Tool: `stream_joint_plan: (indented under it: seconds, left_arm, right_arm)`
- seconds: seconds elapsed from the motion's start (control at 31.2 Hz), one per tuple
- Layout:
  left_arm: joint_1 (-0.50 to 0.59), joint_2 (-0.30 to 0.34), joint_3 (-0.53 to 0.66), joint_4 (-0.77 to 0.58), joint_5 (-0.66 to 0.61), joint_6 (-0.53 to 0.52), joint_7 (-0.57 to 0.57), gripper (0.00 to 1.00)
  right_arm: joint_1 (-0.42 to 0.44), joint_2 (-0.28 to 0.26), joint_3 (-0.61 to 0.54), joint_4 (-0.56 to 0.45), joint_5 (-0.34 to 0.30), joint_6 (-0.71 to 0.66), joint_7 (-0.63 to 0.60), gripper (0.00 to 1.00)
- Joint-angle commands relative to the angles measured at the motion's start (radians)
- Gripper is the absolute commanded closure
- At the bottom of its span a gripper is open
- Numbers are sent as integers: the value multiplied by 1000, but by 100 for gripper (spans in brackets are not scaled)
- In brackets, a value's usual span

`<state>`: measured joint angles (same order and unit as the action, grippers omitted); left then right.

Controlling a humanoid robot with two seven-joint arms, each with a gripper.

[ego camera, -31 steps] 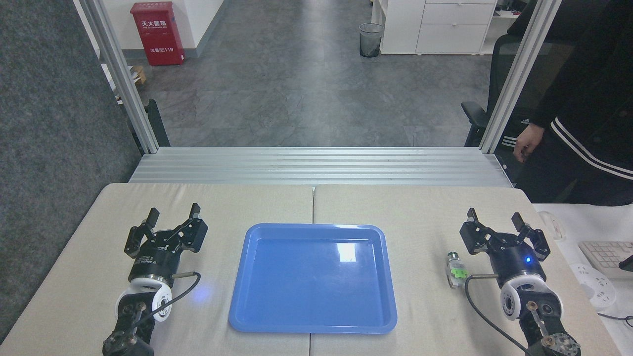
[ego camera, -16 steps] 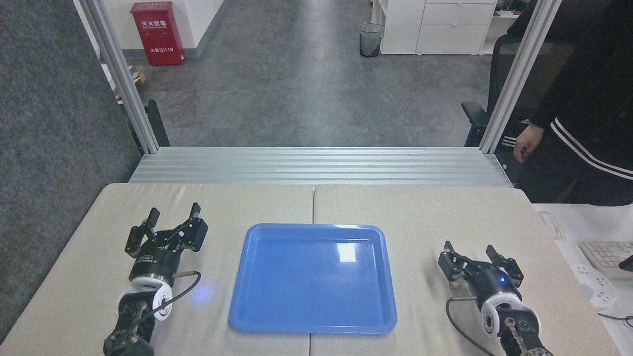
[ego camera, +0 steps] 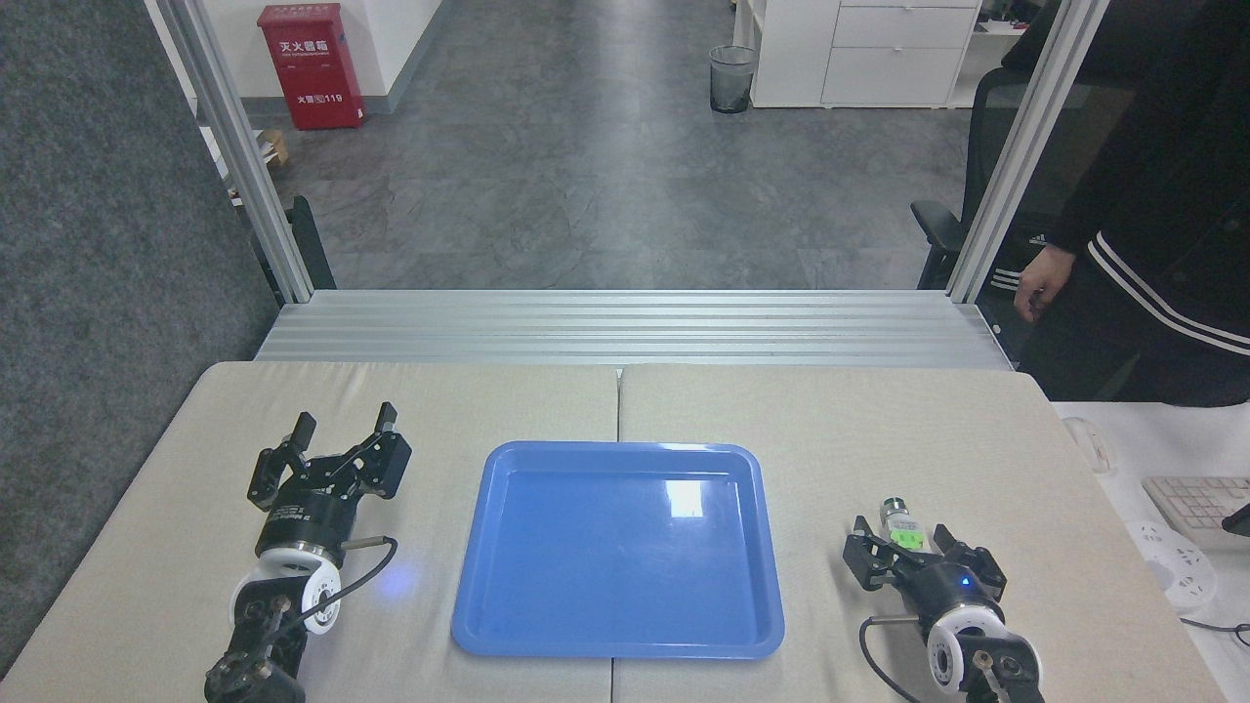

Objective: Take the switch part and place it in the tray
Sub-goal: 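Lower the right gripper onto the white-green switch part and close it, then lift the switch part with the right gripper and carry it over the tray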

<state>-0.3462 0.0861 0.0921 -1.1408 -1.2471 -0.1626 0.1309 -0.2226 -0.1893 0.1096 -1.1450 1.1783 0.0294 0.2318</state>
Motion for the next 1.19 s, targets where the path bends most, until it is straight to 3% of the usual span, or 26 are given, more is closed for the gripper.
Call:
stream_joint_plan:
  seconds: [0.0, 0.06, 0.13, 0.19, 0.26, 0.29, 0.51, 0.67, 0.9, 1.03, 1.16]
  left_arm:
    - [1, -2, 0, 4, 0, 0, 0, 0]
    - [3, -2, 0, 4, 0, 0, 0, 0]
    - [3, -3, -2, 4, 0, 0, 1, 0]
    - [3, -3, 0, 4, 0, 0, 0, 0]
    - [3, -2, 0, 4, 0, 0, 0, 0]
    - [3, -2, -2, 4, 0, 0, 0, 0]
    - [3, -2, -2, 1, 0, 0, 0, 0]
    - [3, -2, 0, -1, -2, 0, 0, 0]
    - [4, -3, 0, -2, -2, 0, 0, 0]
    - [4, -2, 0, -2, -2, 0, 0, 0]
    - [6, -2, 0, -2, -2, 0, 0, 0]
  right_arm:
    - [8, 13, 16, 36, 12, 1, 1, 7]
    - [9, 11, 15, 36, 27, 1, 1, 22]
    - [6, 10, 15, 34, 27, -3, 1, 55]
    - [2, 10, 15, 34, 29, -3, 1, 81]
    - [0, 8, 13, 34, 29, -3, 1, 97]
    - [0, 8, 13, 34, 27, -5, 1, 100]
    - [0, 10, -1, 16, 18, 0, -2, 100]
    - [-18, 16, -62, -80, 17, 4, -45, 100]
    - [-118, 25, -48, -173, 23, 58, -48, 100]
    - [-127, 73, 86, -234, 58, 93, -46, 100]
    - [-113, 158, 238, -285, 179, 129, -42, 100]
